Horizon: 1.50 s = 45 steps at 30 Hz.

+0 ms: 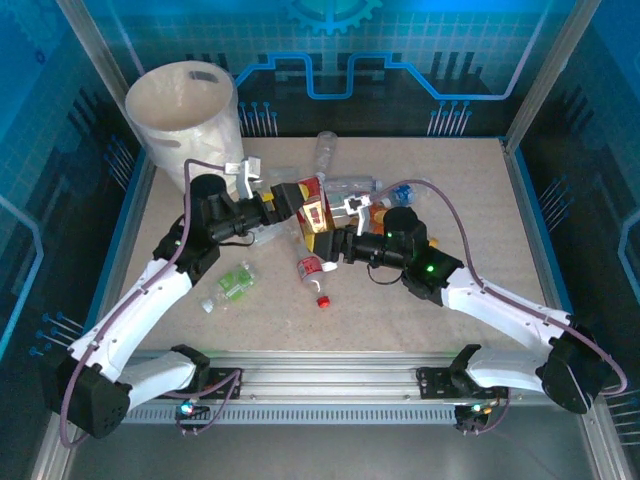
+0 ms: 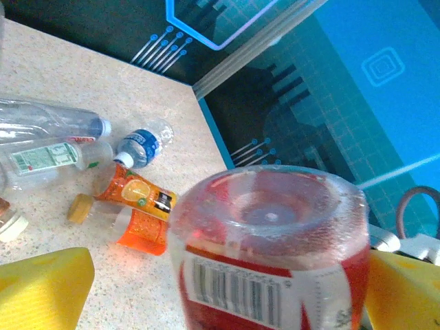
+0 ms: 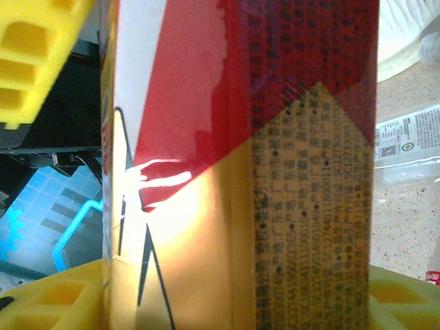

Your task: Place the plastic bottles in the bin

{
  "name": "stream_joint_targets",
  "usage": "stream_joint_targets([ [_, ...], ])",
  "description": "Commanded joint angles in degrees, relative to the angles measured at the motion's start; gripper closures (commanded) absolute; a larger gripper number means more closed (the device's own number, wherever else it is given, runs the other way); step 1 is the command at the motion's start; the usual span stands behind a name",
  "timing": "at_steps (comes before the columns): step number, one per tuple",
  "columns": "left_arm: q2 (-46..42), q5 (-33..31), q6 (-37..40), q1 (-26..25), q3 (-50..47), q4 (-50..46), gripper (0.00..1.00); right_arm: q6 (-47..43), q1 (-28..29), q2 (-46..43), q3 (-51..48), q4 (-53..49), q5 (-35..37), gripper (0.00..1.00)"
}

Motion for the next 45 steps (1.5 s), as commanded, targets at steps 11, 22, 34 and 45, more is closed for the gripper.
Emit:
stream_joint_targets([
  [11, 1.4, 14.6, -2.5, -0.5, -4.2, 16.1, 0.19, -1.9, 2.4, 5.7, 6.7, 6.2, -8.2, 0.64],
  [22, -0.2, -0.8, -0.3, -0.3, -2.8, 8.6, 0.44, -7.2, 2.4, 4.5, 8.6, -3.9, -4.2, 0.25],
  [34, 0.7, -32.6, 16.4, 1.8, 12.0, -10.6, 0.47, -16.1, 1.8, -4.5, 6.9, -17.4, 14.2, 0.0],
  [45, 8.4, -55.4, 37.9, 7.7, 18.7, 11.1, 0.49, -18.4, 0.7, -11.5, 4.1, -20.3, 19.4, 0.0],
])
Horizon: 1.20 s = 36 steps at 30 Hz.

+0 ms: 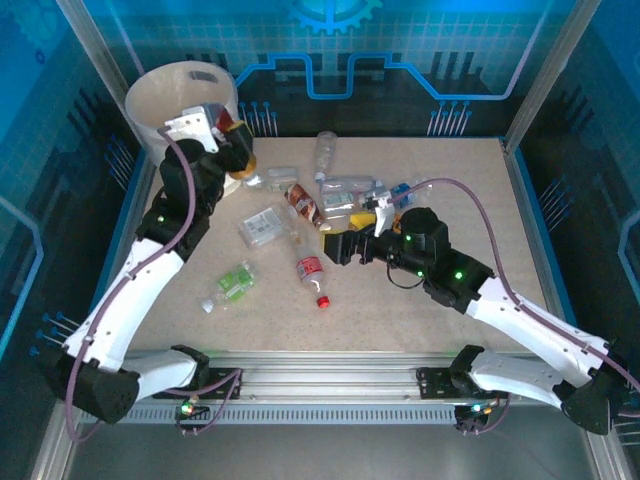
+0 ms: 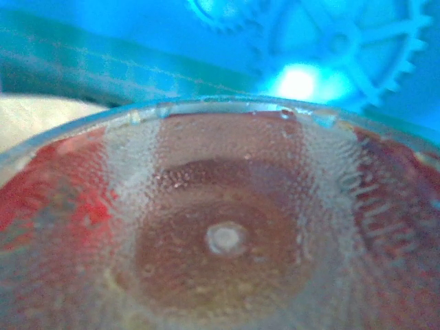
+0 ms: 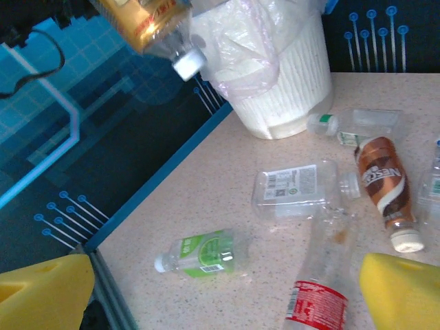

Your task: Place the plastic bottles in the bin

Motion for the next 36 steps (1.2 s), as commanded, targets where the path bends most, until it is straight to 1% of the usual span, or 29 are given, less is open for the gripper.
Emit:
stream_joint_targets([
  [1, 3.9, -7.9, 9.9, 4.5, 3.3, 13.0, 0.49, -1.6, -0.7, -1.9, -0.5, -2.3, 2.4, 0.0],
  [3, 7.5, -6.6, 9.8, 8.3, 7.7, 12.7, 0.49, -1.7, -0.8, -2.3, -0.7, -2.7, 2.4, 0.0],
  [5, 10.9, -5.1, 10.0, 11.0, 12.1, 11.5, 0.49, -1.5, -0.9, -2.5, -0.9, -2.6, 2.4, 0.0],
  [10, 20.0, -1.4, 11.1, 15.6, 23.5, 6.4, 0.49, -0.7, -1.1, -2.3, -1.1, -2.3, 2.0, 0.0],
  [12, 23.6, -2.5, 12.7, 16.3, 27.1, 5.7, 0.49, -0.5, -1.1, -2.1, -0.9, -2.3, 1.7, 0.0],
  [15, 28.1, -5.3, 16.4, 16.9, 30.1, 7.4, 0.5, -0.1, -1.1, -2.1, -0.8, -2.8, 1.6, 0.0],
  [16, 29.6, -5.9, 16.8, 17.2, 31.6, 6.8, 0.48, 0.0, -1.2, -2.2, -0.7, -2.9, 1.5, 0.0],
  [19, 35.5, -7.2, 16.5, 18.9, 37.1, 2.7, 0.48, 0.2, -1.2, -2.4, -0.3, -4.3, 1.9, 0.0],
  [23, 42.9, -8.0, 15.7, 20.9, 45.6, -5.9, 0.49, 0.8, -1.3, -3.3, 0.4, -7.3, 3.7, 0.0],
  [26, 47.2, -9.4, 15.1, 22.0, 49.7, -10.3, 0.48, 1.9, -1.3, -4.3, -0.2, -7.9, 5.8, 0.0],
  [30, 53.0, -10.7, 12.3, 23.5, 58.0, -19.6, 0.48, 2.1, -1.4, -5.0, -0.6, -9.2, 7.5, 0.0],
  [32, 54.7, -12.7, 12.9, 23.6, 59.9, -21.1, 0.45, 1.8, -1.6, -4.9, -0.8, -10.0, 8.0, 0.0],
  [34, 56.1, -13.7, 13.8, 23.8, 61.4, -21.6, 0.45, 1.9, -1.7, -5.0, -1.1, -10.6, 8.5, 0.0],
  [36, 58.1, -14.2, 13.6, 24.0, 64.7, -24.0, 0.43, 2.2, -1.7, -5.1, -1.6, -10.8, 8.9, 0.0],
])
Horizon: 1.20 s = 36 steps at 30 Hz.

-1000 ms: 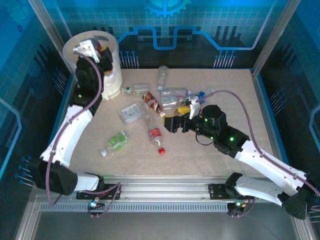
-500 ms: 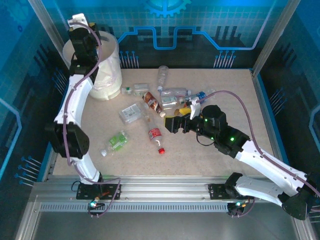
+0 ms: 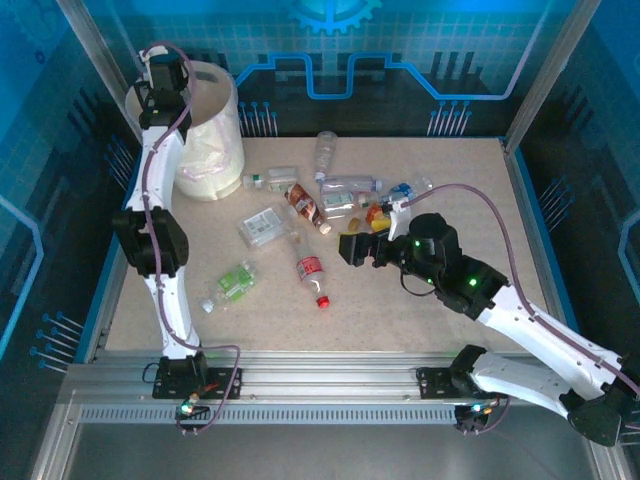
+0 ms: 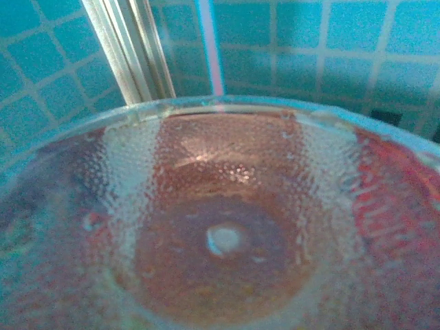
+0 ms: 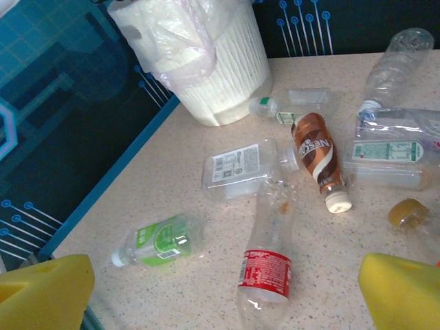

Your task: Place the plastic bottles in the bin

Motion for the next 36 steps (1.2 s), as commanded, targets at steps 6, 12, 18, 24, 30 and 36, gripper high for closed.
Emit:
stream_joint_targets([
  [6, 3.2, -4.7, -2.9, 0.5, 8.9, -6.8, 0.38, 1.0, -1.0, -1.9, -1.3, -2.2, 3.7, 0.0],
  [12, 4.1, -7.1, -5.9, 0.8, 11.3, -9.6, 0.33, 1.3, -1.8, -4.3, -4.0, -3.4, 4.8, 0.0],
  [18, 3.9, -5.2, -10.7, 1.3, 11.3, -13.1, 0.25, 2.1, -2.7, -7.7, -5.9, -4.3, 5.6, 0.0],
  [24, 3.1, -4.0, -14.2, 1.3, 12.0, -14.7, 0.21, 3.7, -3.3, -10.7, -7.9, -5.0, 7.3, 0.0],
  [30, 0.3, 1.5, -17.9, 1.3, 12.0, -16.1, 0.14, 4.9, -5.1, -12.1, -9.5, -6.0, 8.1, 0.0],
  [36, -6.5, 13.5, -23.4, 1.3, 6.2, -14.2, 0.02, 6.5, -10.1, -10.9, -9.3, -10.2, 9.2, 0.0],
])
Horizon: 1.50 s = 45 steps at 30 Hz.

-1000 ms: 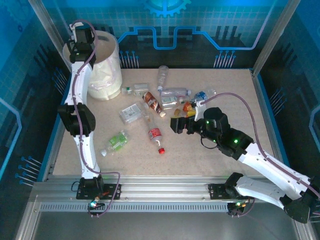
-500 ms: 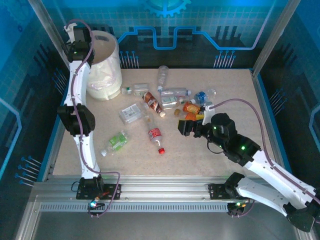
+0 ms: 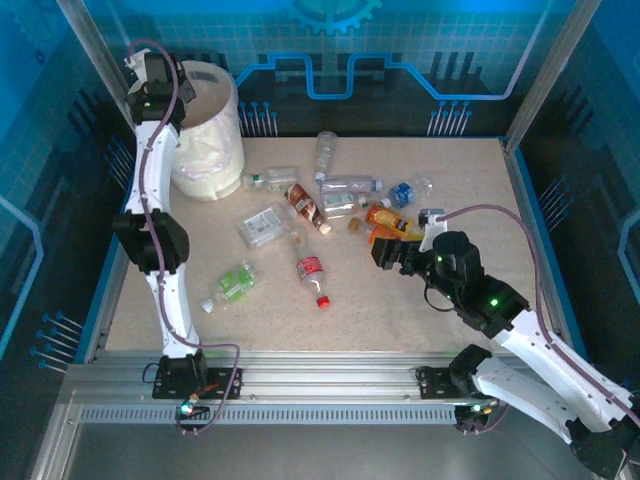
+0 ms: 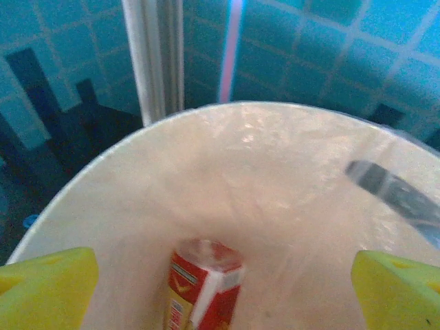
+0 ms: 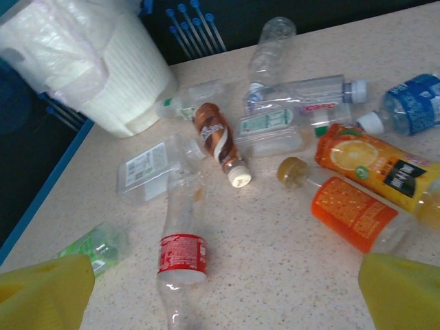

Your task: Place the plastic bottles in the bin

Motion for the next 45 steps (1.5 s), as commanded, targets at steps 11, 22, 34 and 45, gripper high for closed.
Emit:
stream_joint_targets([
  [11, -27.0, 43.4, -18.0, 0.1, -30.0, 20.7, 0.01, -6.8, -18.6, 10.2, 0.6, -5.9, -10.3, 0.0],
  [22, -42.6, 60.4, -37.7, -4.2, -60.0, 43.0, 0.01, -18.8, -27.7, 23.8, 2.6, -3.7, -16.2, 0.0],
  [34, -51.7, 65.2, -38.0, -12.7, -73.4, 38.9, 0.01, -31.1, -23.9, 40.5, 14.1, -8.8, -24.6, 0.08],
  [45, -58.7, 64.0, -33.1, -13.6, -80.6, 34.1, 0.01, -31.5, -17.9, 53.2, 21.4, -10.6, -16.5, 0.1],
])
